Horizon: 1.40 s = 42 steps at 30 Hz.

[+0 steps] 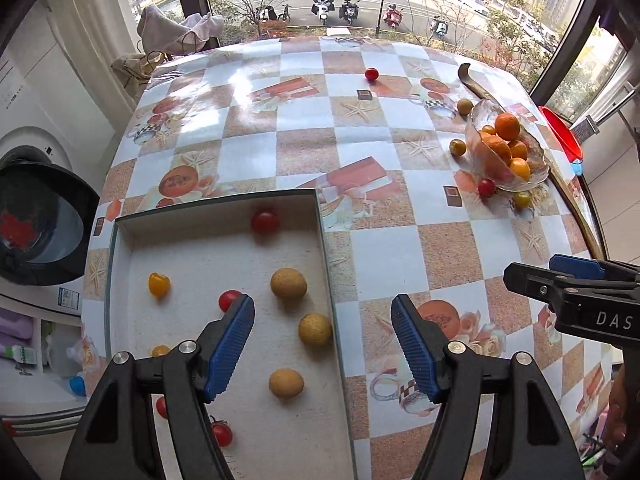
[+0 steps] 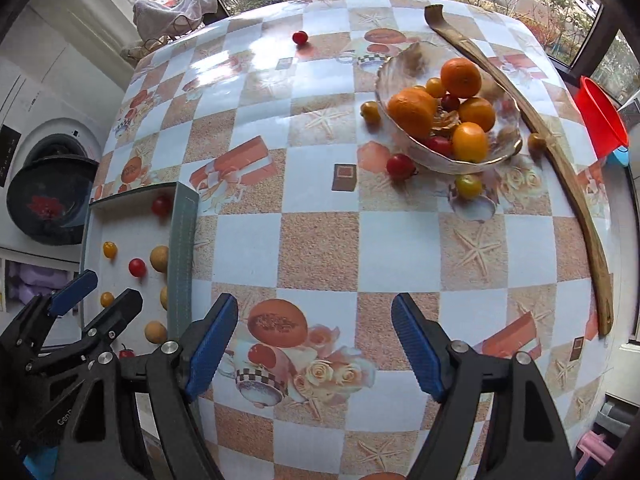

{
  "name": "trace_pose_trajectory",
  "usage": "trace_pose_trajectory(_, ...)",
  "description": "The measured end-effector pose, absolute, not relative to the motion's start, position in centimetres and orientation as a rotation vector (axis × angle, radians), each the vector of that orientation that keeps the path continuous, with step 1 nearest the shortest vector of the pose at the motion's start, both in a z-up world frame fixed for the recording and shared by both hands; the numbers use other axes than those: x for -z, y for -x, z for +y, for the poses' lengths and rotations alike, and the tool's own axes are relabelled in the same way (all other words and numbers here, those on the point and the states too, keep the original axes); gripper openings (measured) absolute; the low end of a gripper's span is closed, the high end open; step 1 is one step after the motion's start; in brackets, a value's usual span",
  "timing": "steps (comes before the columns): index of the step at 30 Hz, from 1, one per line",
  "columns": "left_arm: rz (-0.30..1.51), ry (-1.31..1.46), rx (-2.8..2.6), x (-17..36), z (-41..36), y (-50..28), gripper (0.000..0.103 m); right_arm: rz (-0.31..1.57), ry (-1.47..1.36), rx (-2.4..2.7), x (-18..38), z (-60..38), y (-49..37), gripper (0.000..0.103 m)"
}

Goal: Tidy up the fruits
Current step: 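Grasp a red cherry tomato with the left tool while the right tool grasps a yellow tomato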

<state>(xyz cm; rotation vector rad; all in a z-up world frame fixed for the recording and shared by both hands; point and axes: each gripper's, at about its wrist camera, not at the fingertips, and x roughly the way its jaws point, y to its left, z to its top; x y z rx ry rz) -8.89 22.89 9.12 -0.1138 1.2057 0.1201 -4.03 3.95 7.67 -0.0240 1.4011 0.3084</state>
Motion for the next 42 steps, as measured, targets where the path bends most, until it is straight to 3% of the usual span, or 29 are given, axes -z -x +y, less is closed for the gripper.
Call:
trace_pose_trajectory(10,1.164,0.084,-0.004,-6.6,15.2,3.2,0.072,1.32,-0.045,-0.161,-5.6,-4.4,0.6,0.082)
trace_pose_trajectory(17,1.123,0.109,0.057,-4.0,12.5,-0.4,0.072,1.255,-0.048,-0.238,-4.5,-5.1,-1.6,0.06)
trace_pose_trajectory(33,1.079,-0.041,0.148,-1.4,9.9,-3.4,0.072,1.237,-0.2,-0.413,-2.4,-5.9,-3.9,0.044)
trace_pose_trajectory(39,1.064,-0.122,0.164,-1.5,8.3,-3.9,0.071,1.256,-0.173,-0.441,-2.2,-4.8,-4.5,0.029)
trace_pose_trajectory(40,1.061,-0.124,0.173,-1.6,8.1,-4.0,0.064,1.259,-0.16,-0.438,-2.2,-4.6,-4.5,0.022)
trace_pose_trajectory(42,1.063,-0.122,0.181,-1.7,7.9,-4.2,0.059,1.264,-0.173,-0.435,-2.2,-4.7,-4.6,0.022)
